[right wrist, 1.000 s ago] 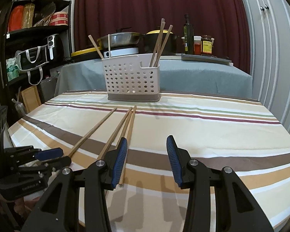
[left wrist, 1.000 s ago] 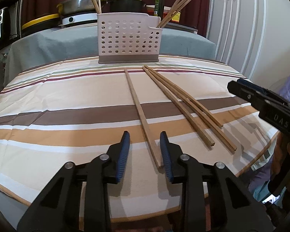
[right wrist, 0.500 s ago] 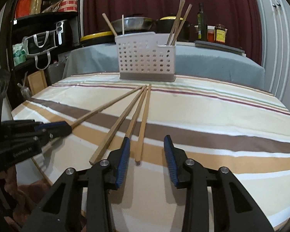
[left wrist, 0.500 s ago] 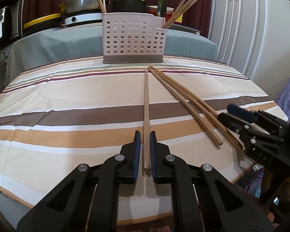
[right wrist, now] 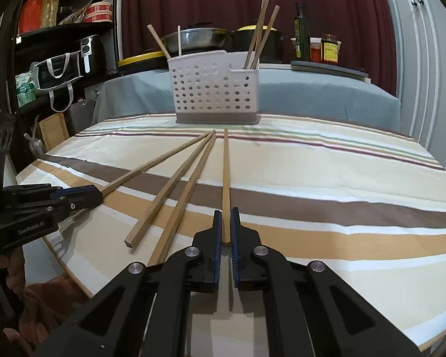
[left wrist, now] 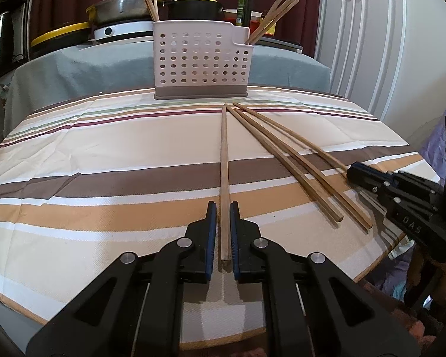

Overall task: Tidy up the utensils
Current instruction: 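Lower the left tool onto a chopstick and close it while the right tool grasps one, then lift both held chopsticks upright and carry them over the white holder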

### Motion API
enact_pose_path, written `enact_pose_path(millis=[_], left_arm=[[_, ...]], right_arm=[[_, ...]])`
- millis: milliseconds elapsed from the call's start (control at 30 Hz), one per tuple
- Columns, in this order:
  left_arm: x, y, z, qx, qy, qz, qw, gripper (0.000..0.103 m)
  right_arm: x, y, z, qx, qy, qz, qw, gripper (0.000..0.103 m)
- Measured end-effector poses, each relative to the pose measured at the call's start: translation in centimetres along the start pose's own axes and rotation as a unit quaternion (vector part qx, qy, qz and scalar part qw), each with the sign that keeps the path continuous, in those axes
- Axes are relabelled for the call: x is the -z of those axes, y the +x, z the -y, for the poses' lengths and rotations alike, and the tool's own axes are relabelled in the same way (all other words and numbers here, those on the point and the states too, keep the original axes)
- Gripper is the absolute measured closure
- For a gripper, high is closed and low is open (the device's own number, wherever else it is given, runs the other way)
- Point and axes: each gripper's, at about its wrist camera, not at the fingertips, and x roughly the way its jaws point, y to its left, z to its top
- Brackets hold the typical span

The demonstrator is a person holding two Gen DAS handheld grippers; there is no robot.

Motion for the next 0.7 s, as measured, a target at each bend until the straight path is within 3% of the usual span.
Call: enact_pose_path(millis=[200,700], left_arm=[[0.1,-0.3,0.1,-0.002,0.011,0.001,0.9999,0.096],[-2.0,-5.4,-0.6,-0.03,0.026,0.071,0.9966,0.097]], right_arm=[[-1.2,-1.5,0.0,0.009,-0.006,0.022,1.0,0.097],[-4.9,-6.1,0.7,0.028,0.002,0.084,0.996,0.097]])
